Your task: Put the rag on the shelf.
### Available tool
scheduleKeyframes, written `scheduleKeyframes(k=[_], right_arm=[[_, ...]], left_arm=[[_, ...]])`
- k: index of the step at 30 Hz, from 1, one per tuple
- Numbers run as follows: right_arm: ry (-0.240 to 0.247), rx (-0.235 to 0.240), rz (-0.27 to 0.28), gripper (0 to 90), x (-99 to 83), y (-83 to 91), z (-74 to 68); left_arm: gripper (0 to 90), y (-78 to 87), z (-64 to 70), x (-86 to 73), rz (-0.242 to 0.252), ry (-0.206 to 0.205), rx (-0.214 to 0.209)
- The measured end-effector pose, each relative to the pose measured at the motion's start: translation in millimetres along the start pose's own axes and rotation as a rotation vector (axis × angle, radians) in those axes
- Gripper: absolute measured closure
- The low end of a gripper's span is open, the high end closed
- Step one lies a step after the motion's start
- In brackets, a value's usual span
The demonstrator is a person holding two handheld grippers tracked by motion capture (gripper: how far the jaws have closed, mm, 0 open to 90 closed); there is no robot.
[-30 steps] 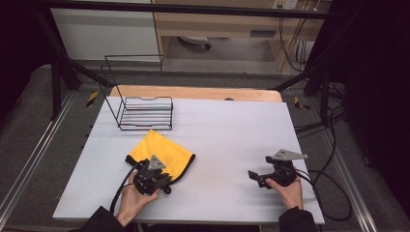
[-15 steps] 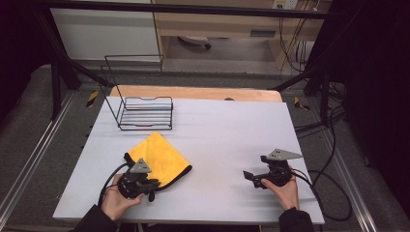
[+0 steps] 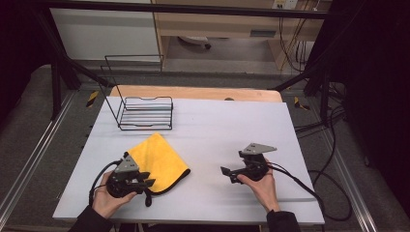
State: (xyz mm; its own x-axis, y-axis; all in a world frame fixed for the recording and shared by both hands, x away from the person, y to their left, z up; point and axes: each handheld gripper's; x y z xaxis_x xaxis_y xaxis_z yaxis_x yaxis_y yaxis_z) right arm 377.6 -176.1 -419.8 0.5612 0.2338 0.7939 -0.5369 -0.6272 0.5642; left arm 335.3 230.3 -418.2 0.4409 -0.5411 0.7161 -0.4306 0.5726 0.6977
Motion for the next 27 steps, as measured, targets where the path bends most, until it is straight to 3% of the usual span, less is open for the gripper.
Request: scheduleKeyframes(k=[1,3,5,6,7,10,15,19,20,27], right_arm=[[0.009,0.005,-0.001,4.4,3.9,-4.6,-4.5],[0.026,0.015,-0.005,4.6,11.5,-14.2,-13.9],[0.038,0.023,-0.01,5.2,19.1,-24.5,-23.4],[0.038,0.023,-0.01,5.2,19.1,-24.5,-23.4],[0.047,0.028,-0.013,5.8,22.9,-29.9,-28.1],[0.061,0.043,-0.04,8.5,35.2,-56.7,-46.8],[0.065,0.08,-0.096,16.5,41.6,-90.2,-63.1],[0.073,0.103,-0.13,24.9,41.3,-105.3,-69.0],[0.087,0.111,-0.157,30.8,39.7,-113.4,-71.1],[0.077,0.157,-0.222,49.1,33.8,-124.9,-71.4]], left_arm=[[56.0,6.1,-7.1,-1.2,0.037,0.022,0.025],[47.4,8.8,-11.1,-2.4,0.053,0.036,0.036],[39.5,14.7,-23.7,-7.5,0.061,0.071,0.071],[36.1,14.7,-23.7,-7.5,0.061,0.071,0.071],[36.1,15.8,-28.0,-9.8,0.063,0.083,0.081],[24.1,18.5,-40.6,-16.2,0.057,0.115,0.095],[17.7,23.1,-54.9,-23.4,0.088,0.142,0.109],[13.2,25.2,-62.2,-26.9,0.103,0.158,0.105],[10.5,25.7,-63.8,-27.8,0.105,0.161,0.105],[6.6,27.9,-69.1,-30.0,0.103,0.185,0.125]])
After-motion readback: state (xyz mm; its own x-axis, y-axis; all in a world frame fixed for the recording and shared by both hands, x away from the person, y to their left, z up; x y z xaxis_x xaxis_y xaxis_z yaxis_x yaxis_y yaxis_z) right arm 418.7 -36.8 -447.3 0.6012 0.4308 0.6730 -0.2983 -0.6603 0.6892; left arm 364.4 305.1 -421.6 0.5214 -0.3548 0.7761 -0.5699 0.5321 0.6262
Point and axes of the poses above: each handheld gripper's, and its own axes: y roughly backward along the jaws, x roughly out of its top, z roughly to its right, and after that the axes turned 6 degrees about -y, right-handed
